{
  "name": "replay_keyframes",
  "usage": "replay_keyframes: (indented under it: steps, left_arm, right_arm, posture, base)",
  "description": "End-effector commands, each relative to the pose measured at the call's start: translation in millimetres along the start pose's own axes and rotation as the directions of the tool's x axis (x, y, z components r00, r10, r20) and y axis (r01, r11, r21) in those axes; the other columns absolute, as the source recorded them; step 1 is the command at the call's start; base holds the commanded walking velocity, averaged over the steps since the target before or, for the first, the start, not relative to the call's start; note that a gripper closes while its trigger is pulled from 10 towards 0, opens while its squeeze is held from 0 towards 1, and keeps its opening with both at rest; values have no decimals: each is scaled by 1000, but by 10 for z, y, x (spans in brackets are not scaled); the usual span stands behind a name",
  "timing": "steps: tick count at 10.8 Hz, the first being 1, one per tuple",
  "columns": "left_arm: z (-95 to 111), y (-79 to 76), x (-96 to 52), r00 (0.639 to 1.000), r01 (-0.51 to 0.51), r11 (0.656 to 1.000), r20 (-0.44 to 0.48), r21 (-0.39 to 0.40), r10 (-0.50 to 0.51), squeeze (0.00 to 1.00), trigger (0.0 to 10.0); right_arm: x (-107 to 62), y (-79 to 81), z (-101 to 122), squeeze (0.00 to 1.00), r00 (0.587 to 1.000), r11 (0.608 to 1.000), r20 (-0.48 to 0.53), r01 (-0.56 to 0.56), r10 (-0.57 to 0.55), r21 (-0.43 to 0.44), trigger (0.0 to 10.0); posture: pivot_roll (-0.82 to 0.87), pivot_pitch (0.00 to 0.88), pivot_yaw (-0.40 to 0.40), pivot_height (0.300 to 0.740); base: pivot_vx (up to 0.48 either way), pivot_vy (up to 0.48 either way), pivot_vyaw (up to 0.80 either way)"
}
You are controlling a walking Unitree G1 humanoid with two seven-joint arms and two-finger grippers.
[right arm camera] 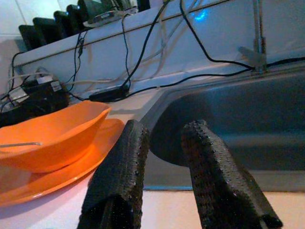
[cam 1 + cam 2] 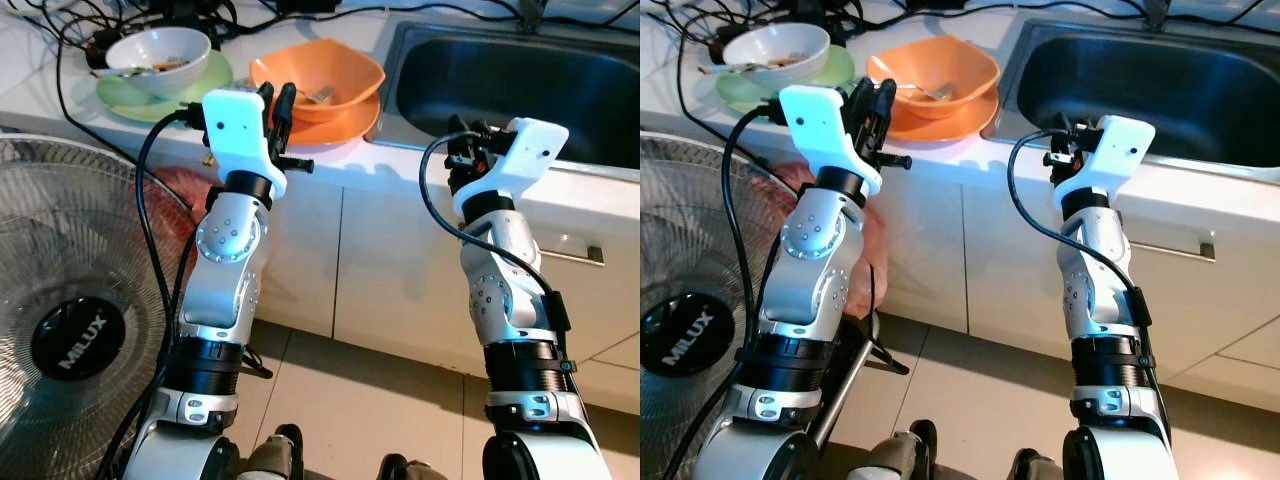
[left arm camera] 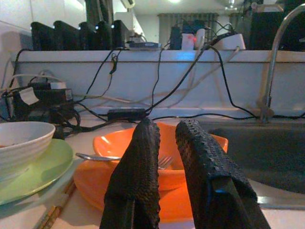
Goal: Kitchen organization
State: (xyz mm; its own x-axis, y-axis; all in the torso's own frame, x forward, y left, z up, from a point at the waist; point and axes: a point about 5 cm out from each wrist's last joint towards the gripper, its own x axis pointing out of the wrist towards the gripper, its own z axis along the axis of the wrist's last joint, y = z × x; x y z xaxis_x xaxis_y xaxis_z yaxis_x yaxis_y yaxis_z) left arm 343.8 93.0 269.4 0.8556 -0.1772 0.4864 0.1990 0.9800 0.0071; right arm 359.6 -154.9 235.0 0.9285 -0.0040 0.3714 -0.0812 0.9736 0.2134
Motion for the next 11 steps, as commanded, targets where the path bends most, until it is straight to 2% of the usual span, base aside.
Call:
replay_keyframes:
  steps: [1, 2, 6, 10, 11]
  left_arm:
    - [55, -3, 5, 1000, 0, 1000, 25, 5, 0, 0, 10000]
    - [56, 4, 3, 1000, -7, 1000, 26, 5, 7, 0, 10000]
    - [55, 14, 4, 1000, -14, 1000, 22, 9, 14, 0, 10000]
    - [53, 7, 11, 1000, -12, 1000, 20, 10, 12, 0, 10000]
    - [63, 2, 4, 1000, -9, 1000, 30, 7, 9, 0, 10000]
  right_arm:
    - [9, 22, 7, 0, 1000, 1000, 6, -7, 7, 11, 10000]
    - [9, 22, 4, 0, 1000, 1000, 3, -8, 8, 9, 10000]
    - [9, 33, 1, 0, 1000, 1000, 2, -13, 13, 8, 10000]
    - [-27, 178, -61, 0, 999, 998, -17, -51, 51, 37, 10000]
    - [-36, 189, -73, 0, 998, 998, -21, -55, 55, 42, 10000]
  posture:
    - [84, 185, 42, 740]
    - [84, 183, 42, 740]
    - [85, 178, 42, 740]
    - [85, 184, 41, 740]
    - [87, 186, 42, 740]
  base:
    - [0, 0, 0]
    - [0, 0, 0]
    - [418, 0, 0]
    - [424, 0, 0]
    - [0, 0, 0]
